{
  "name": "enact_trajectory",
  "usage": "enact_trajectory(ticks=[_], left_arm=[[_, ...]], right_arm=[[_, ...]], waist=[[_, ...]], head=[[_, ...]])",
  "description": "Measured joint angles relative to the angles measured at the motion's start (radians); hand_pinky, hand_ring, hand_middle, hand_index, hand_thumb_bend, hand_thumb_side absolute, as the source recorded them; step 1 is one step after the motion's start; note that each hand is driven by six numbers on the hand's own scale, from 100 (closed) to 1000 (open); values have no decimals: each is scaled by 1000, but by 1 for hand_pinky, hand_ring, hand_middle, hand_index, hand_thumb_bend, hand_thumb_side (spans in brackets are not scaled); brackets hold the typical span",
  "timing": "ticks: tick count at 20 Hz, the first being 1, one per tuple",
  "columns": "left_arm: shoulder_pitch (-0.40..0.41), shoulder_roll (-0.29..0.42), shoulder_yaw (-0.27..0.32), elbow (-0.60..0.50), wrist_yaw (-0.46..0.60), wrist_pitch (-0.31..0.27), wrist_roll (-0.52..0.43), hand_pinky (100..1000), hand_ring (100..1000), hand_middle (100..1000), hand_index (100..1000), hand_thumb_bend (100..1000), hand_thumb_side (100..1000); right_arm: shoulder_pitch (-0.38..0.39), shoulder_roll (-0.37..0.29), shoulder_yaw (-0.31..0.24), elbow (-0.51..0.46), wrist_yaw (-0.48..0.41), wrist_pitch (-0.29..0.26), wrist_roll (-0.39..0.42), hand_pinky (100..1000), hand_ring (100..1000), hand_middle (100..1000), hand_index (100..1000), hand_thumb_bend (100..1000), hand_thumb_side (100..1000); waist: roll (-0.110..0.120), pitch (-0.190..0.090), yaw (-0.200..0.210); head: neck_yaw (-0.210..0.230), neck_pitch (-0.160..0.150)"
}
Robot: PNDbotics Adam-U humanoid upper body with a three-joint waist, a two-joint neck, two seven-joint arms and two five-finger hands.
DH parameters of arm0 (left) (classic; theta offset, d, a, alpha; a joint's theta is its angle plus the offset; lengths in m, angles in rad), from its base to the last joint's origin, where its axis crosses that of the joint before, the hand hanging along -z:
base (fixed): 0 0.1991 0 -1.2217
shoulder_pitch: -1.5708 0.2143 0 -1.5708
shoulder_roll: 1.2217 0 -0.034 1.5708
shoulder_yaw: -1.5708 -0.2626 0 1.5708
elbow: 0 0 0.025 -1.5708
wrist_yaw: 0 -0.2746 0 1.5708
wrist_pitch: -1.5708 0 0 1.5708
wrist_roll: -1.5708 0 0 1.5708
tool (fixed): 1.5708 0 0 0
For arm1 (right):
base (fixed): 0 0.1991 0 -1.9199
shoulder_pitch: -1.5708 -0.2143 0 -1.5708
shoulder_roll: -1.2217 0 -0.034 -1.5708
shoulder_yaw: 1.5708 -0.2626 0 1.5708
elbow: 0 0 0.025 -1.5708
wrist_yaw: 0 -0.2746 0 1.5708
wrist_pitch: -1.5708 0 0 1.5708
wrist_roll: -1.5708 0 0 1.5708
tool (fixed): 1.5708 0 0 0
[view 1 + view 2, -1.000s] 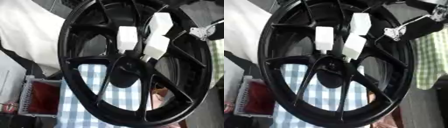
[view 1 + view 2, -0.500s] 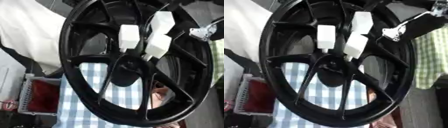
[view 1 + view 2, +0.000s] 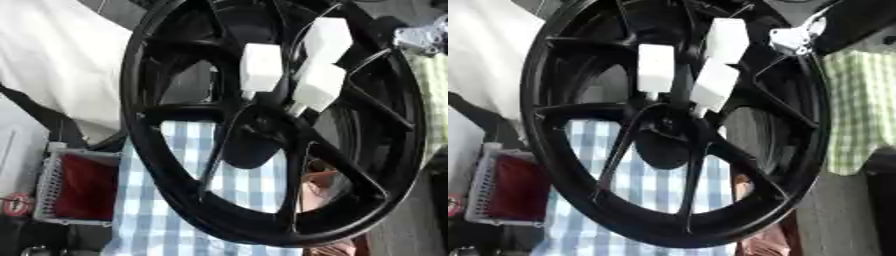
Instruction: Pull the pin out of the wheel hub.
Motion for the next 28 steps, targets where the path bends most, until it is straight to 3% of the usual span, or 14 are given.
enact_trajectory(ticks=[4,10,13,17,20,28], left_arm=[[5,0,3,0,0,4,-1,843,776,707,832,133,689],[8,-9,5,0,-1,5,-1,844,776,707,832,135,691],[8,-9,5,0,-1,5,-1,844,777,708,832,131,692],[7,-13,5,0,-1,5,-2,845,777,708,832,130,694],[7,-19,5,0,-1,4,-2,845,777,708,832,130,694],[7,-27,5,0,-1,5,-1,846,777,708,832,129,699]], right_arm=[[-8,0,-8,-1,-8,-25,109,931,938,833,884,100,514],[-14,8,-6,-1,2,-7,147,935,956,854,890,100,500],[-14,10,0,-1,10,5,139,937,964,862,895,100,493],[-14,17,2,-1,15,28,103,938,970,870,900,100,450],[-23,19,2,-1,17,53,62,938,970,870,899,100,445],[-27,28,24,-1,34,91,25,936,970,871,901,100,454]], waist=[[-2,-2,-4],[-2,-2,-4],[-1,-2,-4],[5,-2,0],[7,-2,4],[9,1,5]], head=[[4,1],[4,-1],[-1,-33],[-30,-106],[-57,-144],[-79,-157]])
